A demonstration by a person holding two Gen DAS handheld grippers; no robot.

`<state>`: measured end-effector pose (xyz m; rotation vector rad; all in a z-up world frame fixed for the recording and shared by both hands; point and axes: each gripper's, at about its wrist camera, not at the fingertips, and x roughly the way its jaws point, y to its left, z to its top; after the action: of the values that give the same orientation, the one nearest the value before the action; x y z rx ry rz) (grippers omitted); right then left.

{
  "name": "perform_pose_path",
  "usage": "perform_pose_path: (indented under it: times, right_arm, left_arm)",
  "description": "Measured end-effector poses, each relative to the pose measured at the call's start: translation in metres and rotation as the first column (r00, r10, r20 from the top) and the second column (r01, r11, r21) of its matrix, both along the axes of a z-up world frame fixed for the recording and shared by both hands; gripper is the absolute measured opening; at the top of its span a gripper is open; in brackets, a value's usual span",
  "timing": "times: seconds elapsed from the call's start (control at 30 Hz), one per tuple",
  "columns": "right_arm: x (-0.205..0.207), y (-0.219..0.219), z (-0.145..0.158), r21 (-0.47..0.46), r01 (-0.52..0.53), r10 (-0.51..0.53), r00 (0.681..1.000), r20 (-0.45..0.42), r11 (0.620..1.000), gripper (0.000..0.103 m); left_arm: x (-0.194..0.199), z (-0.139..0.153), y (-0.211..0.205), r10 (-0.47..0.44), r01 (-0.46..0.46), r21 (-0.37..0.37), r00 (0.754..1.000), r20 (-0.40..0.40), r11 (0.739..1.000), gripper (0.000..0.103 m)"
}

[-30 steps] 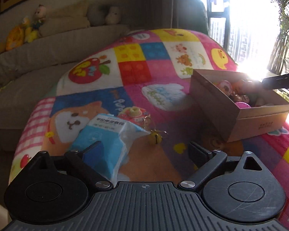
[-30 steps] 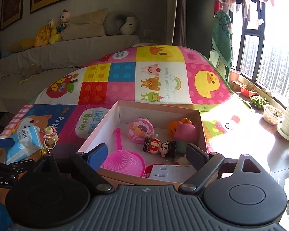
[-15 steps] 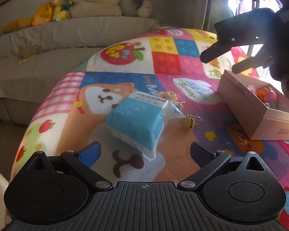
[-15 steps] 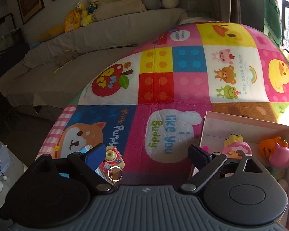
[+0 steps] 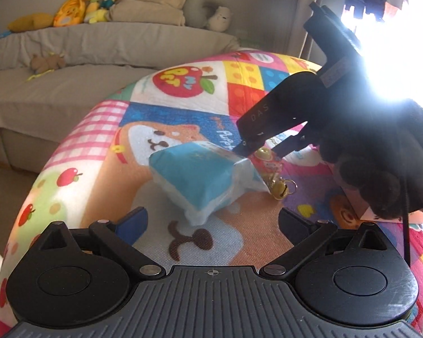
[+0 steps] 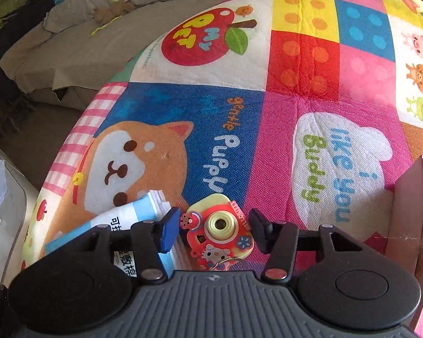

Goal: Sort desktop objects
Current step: 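Grasp the yellow Hello Kitty lens toy with the right tool and lift it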

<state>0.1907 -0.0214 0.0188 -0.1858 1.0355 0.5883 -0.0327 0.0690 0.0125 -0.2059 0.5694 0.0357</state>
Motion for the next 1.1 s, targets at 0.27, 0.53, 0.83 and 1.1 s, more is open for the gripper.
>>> perform_pose_path:
  times: [0.27, 0.53, 0.83, 1.1]
  right_arm:
    - [-0.079, -0.079, 0.045, 0.094, -0.044, 0.041, 0.998, 0.042, 0.995, 0.051]
    - [-0.148, -0.19, 0.058, 0.031, 0.088, -0.092, 0.983, 0.159, 0.996, 0.033]
    - [-0.163, -0.234, 0.046, 0.098, 0.188, -0.208, 0.943, 0.259, 0.977, 0.046]
    - [-0.167, -0.304, 0.023, 0.158, 0.441, -0.466, 0.86, 0.209, 0.884, 0.083]
  left_arm:
    - [0.001, -0.001, 0.004, 0.0, 0.0, -0.021, 1.0, -0.003, 1.0, 0.102]
    - [0.0, 0.001, 0.0, -0.002, 0.002, 0.002, 1.0, 0.007, 1.0, 0.102]
    - [0.002, 0.001, -0.003, 0.003, -0.002, 0.03, 1.0, -0.013, 1.0, 0.102]
    - [0.018, 0.012, 0.0, 0.029, -0.032, 0.179, 0.999, 0.022, 0.983, 0.103]
